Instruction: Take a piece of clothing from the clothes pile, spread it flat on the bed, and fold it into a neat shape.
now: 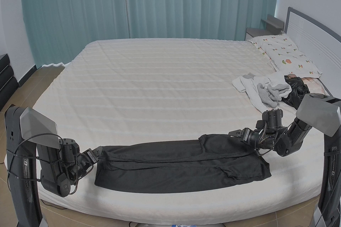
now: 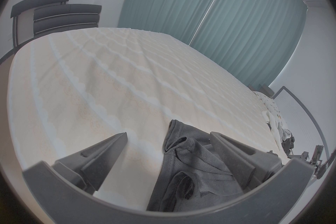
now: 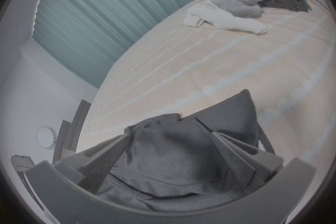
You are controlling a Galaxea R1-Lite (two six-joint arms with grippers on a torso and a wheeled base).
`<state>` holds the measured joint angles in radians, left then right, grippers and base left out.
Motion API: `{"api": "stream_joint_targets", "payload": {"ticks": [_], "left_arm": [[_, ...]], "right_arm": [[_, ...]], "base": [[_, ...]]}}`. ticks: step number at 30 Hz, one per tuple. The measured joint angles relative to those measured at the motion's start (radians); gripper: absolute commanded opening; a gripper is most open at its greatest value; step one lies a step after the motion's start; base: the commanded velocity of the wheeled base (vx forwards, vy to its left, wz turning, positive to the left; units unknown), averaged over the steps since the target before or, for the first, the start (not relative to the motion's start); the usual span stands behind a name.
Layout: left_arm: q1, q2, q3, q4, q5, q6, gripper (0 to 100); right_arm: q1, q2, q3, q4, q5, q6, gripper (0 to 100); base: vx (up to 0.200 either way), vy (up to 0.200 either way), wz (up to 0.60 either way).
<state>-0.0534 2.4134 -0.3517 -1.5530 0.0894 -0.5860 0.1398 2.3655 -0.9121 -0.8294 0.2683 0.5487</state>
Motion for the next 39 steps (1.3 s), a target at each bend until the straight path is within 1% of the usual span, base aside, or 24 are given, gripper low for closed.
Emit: {"api": "stream_joint_targets", "payload": {"ticks": [4, 5, 12, 19, 27, 28, 34, 39], "left_arm": [[-0.002, 0.001, -0.002, 0.000, -0.001, -0.001, 100], [-0.002, 0.002, -0.002, 0.000, -0.001, -0.001, 100], [-0.001, 0.009, -0.002, 0.000, 0.000, -0.001, 100], [0.000, 0.012, -0.002, 0.000, 0.001, -0.001, 100], [-0.001, 0.014, 0.001, 0.000, 0.002, -0.001, 100], [-0.001, 0.015, 0.001, 0.000, 0.002, -0.001, 100], [-0.002, 0.016, 0.005, 0.000, 0.002, 0.000, 100], [-0.001, 0.016, 0.006, 0.000, 0.002, 0.000, 100]], "right_arm": [[0.002, 0.039, -0.026, 0.000, 0.001, -0.010, 100], [0.002, 0.046, -0.028, 0.000, 0.001, -0.011, 0], [-0.002, 0.066, -0.022, -0.002, 0.003, -0.015, 0], [-0.018, 0.053, 0.020, -0.016, 0.006, -0.015, 0], [-0.035, 0.014, 0.099, -0.047, 0.045, -0.016, 0], [-0.039, 0.010, 0.106, -0.057, 0.047, -0.017, 100], [-0.050, 0.006, 0.101, -0.076, 0.054, -0.022, 100], [-0.042, 0.025, 0.054, -0.067, 0.059, -0.020, 100]], "base": [[0.000, 0.000, 0.00], [0.000, 0.000, 0.00], [0.000, 0.000, 0.00], [0.000, 0.000, 0.00], [0.000, 0.000, 0.00], [0.000, 0.000, 0.00], [0.000, 0.000, 0.00], [0.000, 0.000, 0.00]]}}
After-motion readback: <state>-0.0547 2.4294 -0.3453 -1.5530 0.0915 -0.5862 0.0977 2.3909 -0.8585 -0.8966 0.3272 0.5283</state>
